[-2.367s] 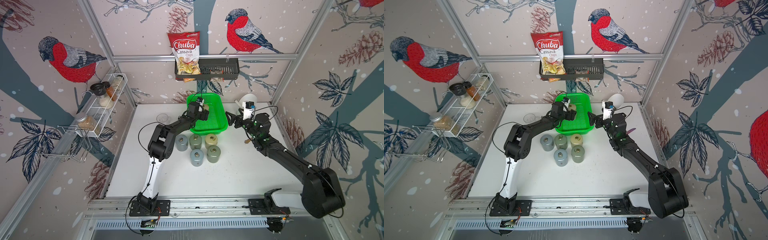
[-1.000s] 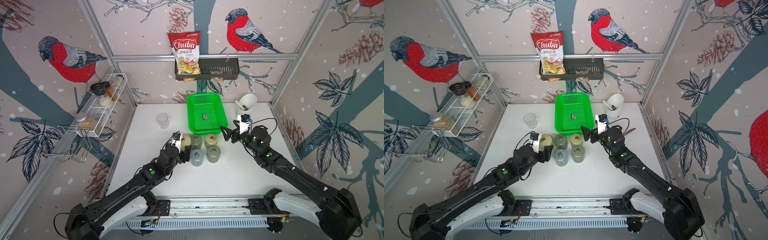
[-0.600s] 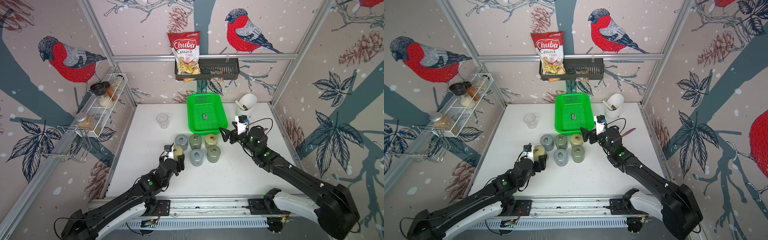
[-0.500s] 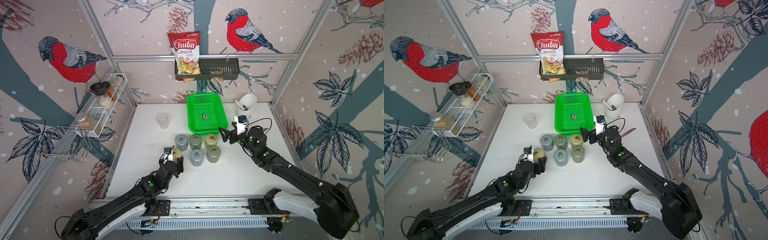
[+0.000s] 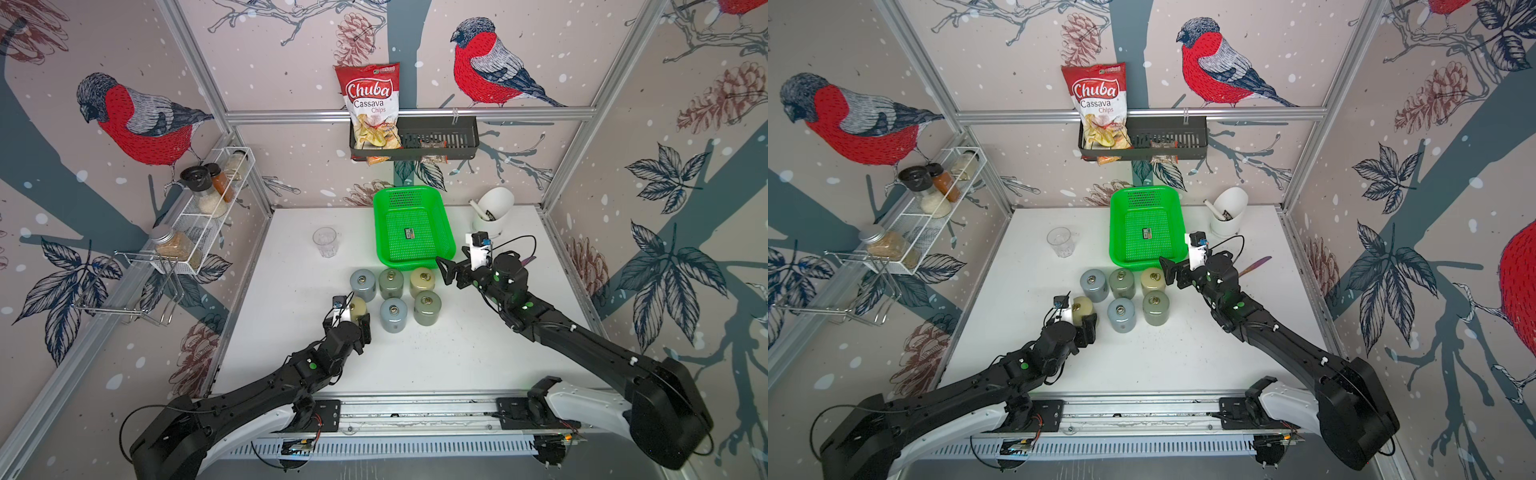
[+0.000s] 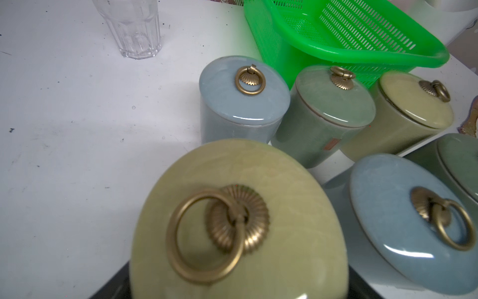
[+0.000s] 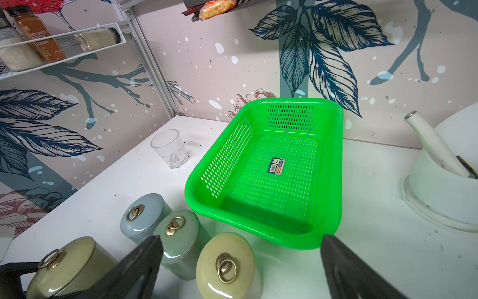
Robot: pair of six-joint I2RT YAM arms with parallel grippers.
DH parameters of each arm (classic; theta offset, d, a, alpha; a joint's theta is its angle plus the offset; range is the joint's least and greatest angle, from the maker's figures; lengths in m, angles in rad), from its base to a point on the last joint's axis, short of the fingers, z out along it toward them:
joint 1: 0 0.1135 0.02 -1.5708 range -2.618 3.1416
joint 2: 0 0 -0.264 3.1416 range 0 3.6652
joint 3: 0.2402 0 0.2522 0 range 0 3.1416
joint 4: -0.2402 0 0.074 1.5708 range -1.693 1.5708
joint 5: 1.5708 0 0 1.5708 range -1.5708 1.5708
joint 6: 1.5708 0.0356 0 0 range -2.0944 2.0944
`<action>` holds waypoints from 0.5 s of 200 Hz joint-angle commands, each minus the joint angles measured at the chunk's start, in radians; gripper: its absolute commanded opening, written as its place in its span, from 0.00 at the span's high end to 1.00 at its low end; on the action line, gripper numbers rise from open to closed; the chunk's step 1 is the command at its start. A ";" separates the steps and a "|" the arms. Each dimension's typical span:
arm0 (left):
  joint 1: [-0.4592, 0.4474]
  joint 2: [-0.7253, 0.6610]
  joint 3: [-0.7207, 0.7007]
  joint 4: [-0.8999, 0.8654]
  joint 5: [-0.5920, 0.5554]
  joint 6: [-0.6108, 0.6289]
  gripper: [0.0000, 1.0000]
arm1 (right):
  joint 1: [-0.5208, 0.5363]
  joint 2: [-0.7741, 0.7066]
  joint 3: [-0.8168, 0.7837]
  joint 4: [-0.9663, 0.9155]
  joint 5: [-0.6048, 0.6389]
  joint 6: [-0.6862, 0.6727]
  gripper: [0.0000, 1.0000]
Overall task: Take the tea canister out of the basket
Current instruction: Place the tea canister at the center of the board.
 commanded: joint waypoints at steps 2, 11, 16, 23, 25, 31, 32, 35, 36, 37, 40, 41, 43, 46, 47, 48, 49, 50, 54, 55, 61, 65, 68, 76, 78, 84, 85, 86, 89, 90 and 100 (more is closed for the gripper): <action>-0.001 0.023 0.005 0.135 -0.030 -0.009 0.60 | 0.003 0.002 0.003 0.030 0.015 -0.010 0.00; -0.003 0.032 0.006 0.140 -0.027 -0.006 0.60 | 0.003 0.002 0.003 0.028 0.015 -0.010 0.00; -0.002 0.037 0.006 0.142 -0.027 -0.007 0.60 | 0.002 0.003 0.002 0.029 0.017 -0.010 0.00; -0.003 0.043 0.006 0.148 -0.025 -0.004 0.60 | 0.003 0.003 0.002 0.028 0.016 -0.011 0.00; -0.003 0.045 0.007 0.150 -0.025 -0.005 0.60 | 0.003 0.004 0.002 0.028 0.015 -0.011 0.00; -0.003 0.052 0.006 0.155 -0.021 -0.003 0.60 | 0.002 0.005 0.002 0.029 0.017 -0.010 0.00; -0.003 0.053 0.007 0.156 -0.021 -0.003 0.60 | 0.002 0.005 0.002 0.028 0.018 -0.010 0.00; -0.003 0.057 0.008 0.159 -0.020 -0.003 0.60 | 0.002 0.004 0.002 0.027 0.017 -0.009 0.00; -0.003 0.058 0.008 0.159 -0.019 -0.003 0.60 | 0.003 0.005 0.002 0.028 0.017 -0.010 0.00; -0.003 0.060 0.009 0.160 -0.018 -0.003 0.60 | 0.003 0.005 0.002 0.028 0.017 -0.009 0.00; -0.003 0.064 0.010 0.162 -0.018 -0.003 0.59 | 0.002 0.005 0.002 0.028 0.018 -0.009 0.00; -0.003 0.065 0.009 0.162 -0.017 -0.003 0.59 | 0.002 0.005 0.002 0.028 0.018 -0.010 0.00; -0.003 0.069 0.009 0.164 -0.017 -0.003 0.59 | 0.003 0.005 0.001 0.027 0.017 -0.009 0.00; -0.003 0.074 0.011 0.166 -0.015 -0.003 0.59 | 0.002 0.006 0.002 0.028 0.017 -0.010 0.00; -0.003 0.075 0.012 0.166 -0.014 -0.003 0.59 | 0.002 0.006 0.002 0.027 0.017 -0.009 0.00; -0.003 0.076 0.013 0.166 -0.014 -0.003 0.58 | 0.003 0.006 0.002 0.028 0.017 -0.009 0.00; -0.003 0.078 0.013 0.166 -0.014 -0.003 0.58 | 0.003 0.006 0.002 0.028 0.018 -0.009 0.00; -0.003 0.080 0.013 0.168 -0.013 -0.003 0.58 | 0.003 0.006 0.001 0.028 0.018 -0.009 0.00; -0.003 0.087 0.015 0.172 -0.012 -0.002 0.58 | 0.003 0.006 0.000 0.029 0.017 -0.009 0.00; -0.003 0.089 0.016 0.172 -0.012 -0.002 0.58 | 0.003 0.006 0.000 0.028 0.017 -0.009 0.00; -0.003 0.101 0.018 0.174 -0.008 -0.001 0.57 | 0.003 0.007 0.001 0.028 0.018 -0.008 0.00; -0.003 0.107 0.020 0.178 -0.006 -0.001 0.57 | 0.002 0.007 0.000 0.027 0.017 -0.007 0.00; -0.003 0.113 0.022 0.180 -0.005 0.000 0.57 | 0.002 0.007 0.000 0.028 0.017 -0.007 0.00; -0.002 0.129 0.029 0.182 -0.003 0.002 0.57 | 0.002 0.007 0.000 0.028 0.019 -0.007 0.00; -0.002 0.131 0.030 0.183 -0.003 0.002 0.57 | 0.002 0.006 0.000 0.026 0.019 -0.007 0.00; -0.003 0.140 0.034 0.182 -0.002 0.003 0.56 | 0.003 0.005 0.000 0.026 0.019 -0.008 0.00; -0.003 0.142 0.035 0.183 -0.001 0.003 0.56 | 0.003 0.005 -0.001 0.026 0.019 -0.007 0.00; -0.003 0.144 0.035 0.184 -0.001 0.003 0.56 | 0.003 0.005 -0.001 0.026 0.019 -0.008 0.00; -0.003 0.148 0.037 0.185 -0.002 0.003 0.56 | 0.003 0.005 -0.001 0.026 0.020 -0.009 0.00; -0.003 0.150 0.038 0.184 -0.001 0.003 0.56 | 0.003 0.005 -0.001 0.026 0.020 -0.009 0.00; -0.002 0.161 0.041 0.187 0.000 0.002 0.56 | 0.002 0.003 -0.001 0.025 0.020 -0.009 0.00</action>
